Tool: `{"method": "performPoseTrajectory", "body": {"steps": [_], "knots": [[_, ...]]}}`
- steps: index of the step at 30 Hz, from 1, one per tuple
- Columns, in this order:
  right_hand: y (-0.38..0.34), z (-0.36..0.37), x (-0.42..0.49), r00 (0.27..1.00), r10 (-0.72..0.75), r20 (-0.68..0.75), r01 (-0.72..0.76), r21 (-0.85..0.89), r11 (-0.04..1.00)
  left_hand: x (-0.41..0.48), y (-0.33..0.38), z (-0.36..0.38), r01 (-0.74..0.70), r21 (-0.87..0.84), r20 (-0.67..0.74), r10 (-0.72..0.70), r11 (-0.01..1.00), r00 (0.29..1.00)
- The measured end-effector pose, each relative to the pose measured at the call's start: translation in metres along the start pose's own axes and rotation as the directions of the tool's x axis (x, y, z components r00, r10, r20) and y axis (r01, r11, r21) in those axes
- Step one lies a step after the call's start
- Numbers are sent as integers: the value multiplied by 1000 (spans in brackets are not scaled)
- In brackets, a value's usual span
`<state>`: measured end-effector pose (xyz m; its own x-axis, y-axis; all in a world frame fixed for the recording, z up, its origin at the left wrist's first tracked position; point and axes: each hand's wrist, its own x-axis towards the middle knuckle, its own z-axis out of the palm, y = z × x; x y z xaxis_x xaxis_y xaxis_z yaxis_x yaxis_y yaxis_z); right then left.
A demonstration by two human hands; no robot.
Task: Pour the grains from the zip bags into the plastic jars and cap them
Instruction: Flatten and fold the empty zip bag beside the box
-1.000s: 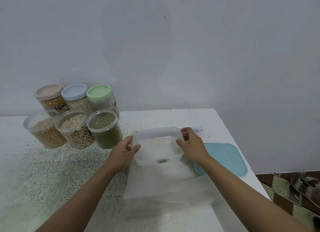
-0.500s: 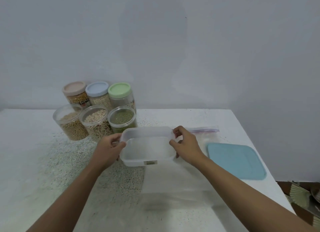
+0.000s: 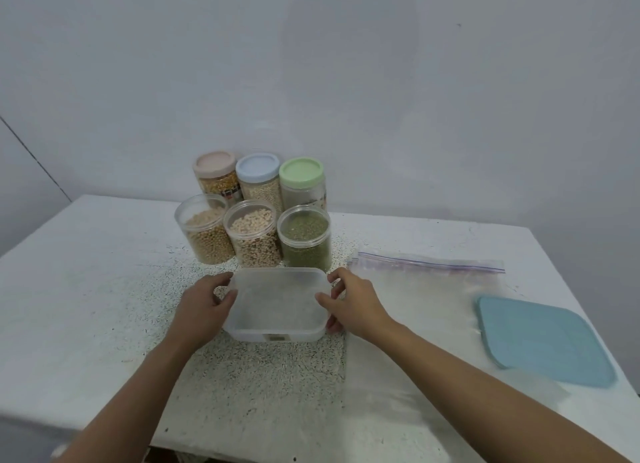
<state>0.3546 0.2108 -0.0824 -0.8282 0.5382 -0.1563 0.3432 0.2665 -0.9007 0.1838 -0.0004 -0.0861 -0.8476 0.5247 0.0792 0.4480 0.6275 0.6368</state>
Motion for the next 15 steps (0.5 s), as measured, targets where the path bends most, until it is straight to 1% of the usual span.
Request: {"method": "performPoseTrajectory", "body": {"steps": [1,5,7,9,11,13,15], "knots": [[0,0,0,1000,-10,-14,9,-23,1000,0,-1,1,-17,25,-22,18,1000,1000],[2,-8,3,989,-120,-92,92,-266,960,-2,-3,4,-80,111,-122,94,991,988],[4,-16,3,981,-161,-110,119,-321,940,-5,2,5,-141,147,-182,167,979,969],[6,-25,1,976,-182,-121,131,-344,930,-8,16,6,-231,130,-216,255,964,942],[7,-35,-2,969,-204,-141,141,-361,922,-10,40,7,-346,68,-172,353,936,920],[10,-52,-8,961,-201,-191,118,-374,920,-13,69,18,-453,-18,-78,451,891,889],[15,-71,-13,953,-188,-237,83,-393,916,-15,97,33,-512,-102,0,515,853,857]]}}
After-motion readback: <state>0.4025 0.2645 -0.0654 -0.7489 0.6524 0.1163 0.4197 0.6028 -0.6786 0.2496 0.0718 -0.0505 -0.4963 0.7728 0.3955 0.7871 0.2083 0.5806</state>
